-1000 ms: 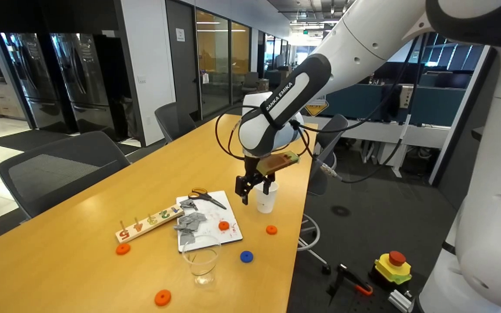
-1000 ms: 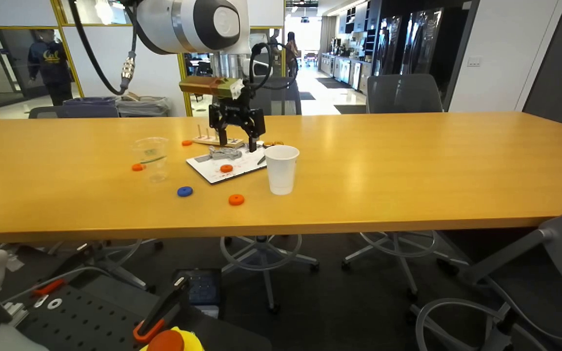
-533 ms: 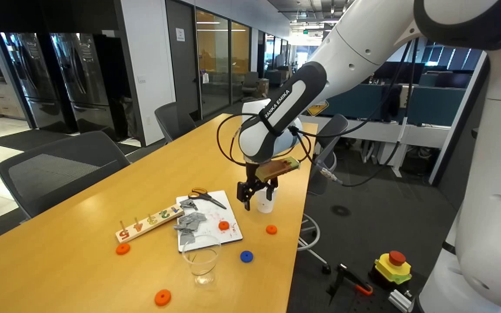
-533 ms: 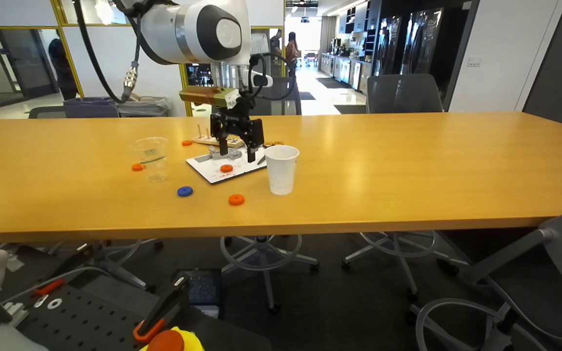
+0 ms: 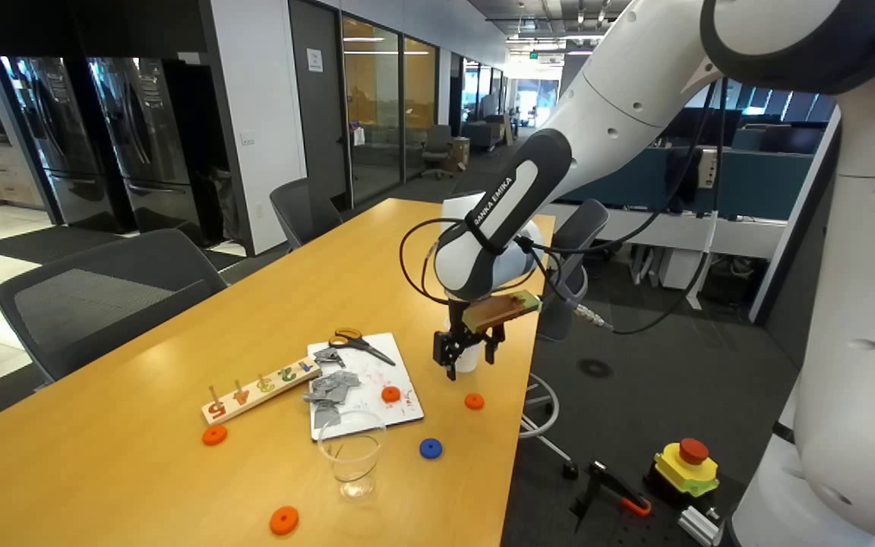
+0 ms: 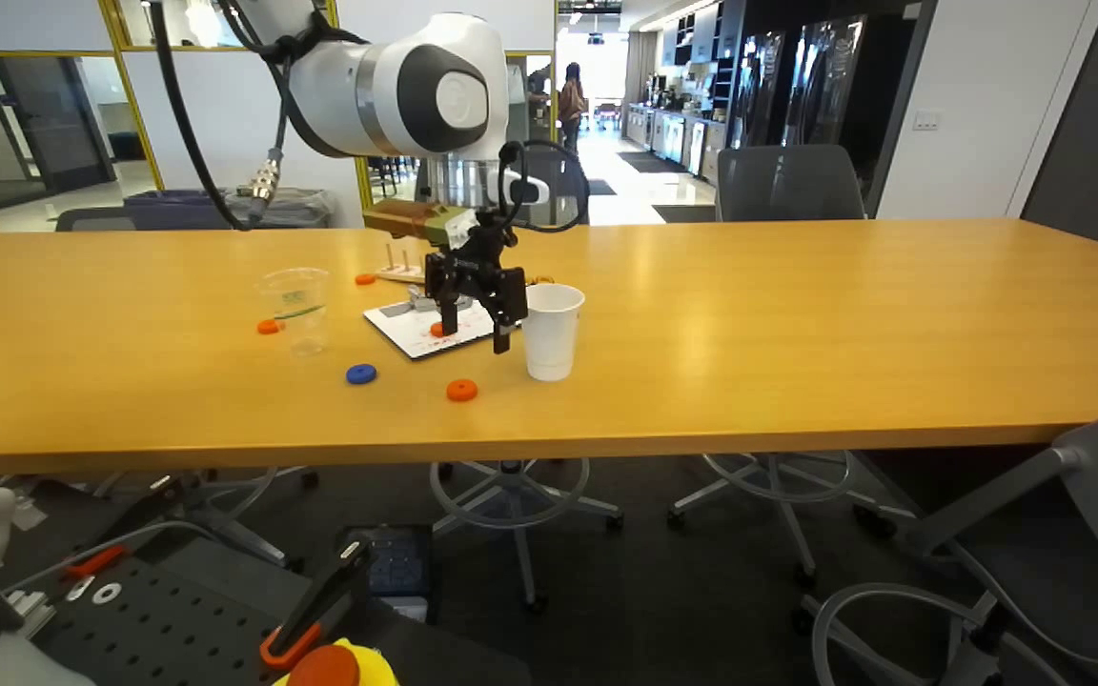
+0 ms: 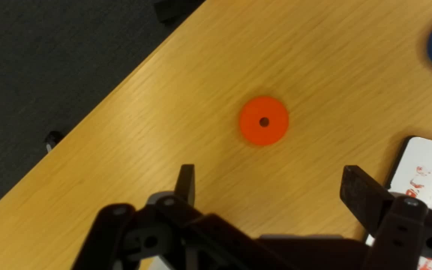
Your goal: Put the blue ring in the blue cup and orange ring in the white cup
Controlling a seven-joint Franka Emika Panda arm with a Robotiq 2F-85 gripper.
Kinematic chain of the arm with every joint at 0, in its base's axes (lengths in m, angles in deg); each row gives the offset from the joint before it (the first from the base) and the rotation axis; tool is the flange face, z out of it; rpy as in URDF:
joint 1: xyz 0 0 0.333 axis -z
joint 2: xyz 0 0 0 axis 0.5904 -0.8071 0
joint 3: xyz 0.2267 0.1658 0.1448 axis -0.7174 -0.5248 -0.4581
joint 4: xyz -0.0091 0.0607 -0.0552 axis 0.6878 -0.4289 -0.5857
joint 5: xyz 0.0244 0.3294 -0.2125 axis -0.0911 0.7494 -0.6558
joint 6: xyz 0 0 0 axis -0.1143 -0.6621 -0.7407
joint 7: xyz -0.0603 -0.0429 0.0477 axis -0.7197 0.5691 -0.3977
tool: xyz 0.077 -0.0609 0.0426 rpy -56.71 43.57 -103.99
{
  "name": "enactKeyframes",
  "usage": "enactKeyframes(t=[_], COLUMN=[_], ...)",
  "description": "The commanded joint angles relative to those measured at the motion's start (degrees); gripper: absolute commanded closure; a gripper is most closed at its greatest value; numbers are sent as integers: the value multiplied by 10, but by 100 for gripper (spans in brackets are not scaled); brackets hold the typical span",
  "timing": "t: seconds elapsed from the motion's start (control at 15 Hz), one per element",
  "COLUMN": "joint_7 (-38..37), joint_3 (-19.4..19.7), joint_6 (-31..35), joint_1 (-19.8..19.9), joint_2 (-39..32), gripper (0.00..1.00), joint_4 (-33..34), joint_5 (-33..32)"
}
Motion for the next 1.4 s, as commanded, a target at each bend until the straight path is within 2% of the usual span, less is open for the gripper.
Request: enactKeyframes(t=[0.0, 0.4, 0.73, 1.0, 1.33], joint_7=[-6, -38, -84, -92, -73], joint_3=[4, 11, 26, 30, 15], joint_6=[55, 132, 188, 196, 205], joint_1=[2, -20, -38, -41, -25], joint_2=[12, 9, -15, -23, -33], gripper=[0, 0, 0, 0, 0], joint_4=[-47, -96, -93, -95, -98], joint_5=[-5, -40, -80, -65, -14])
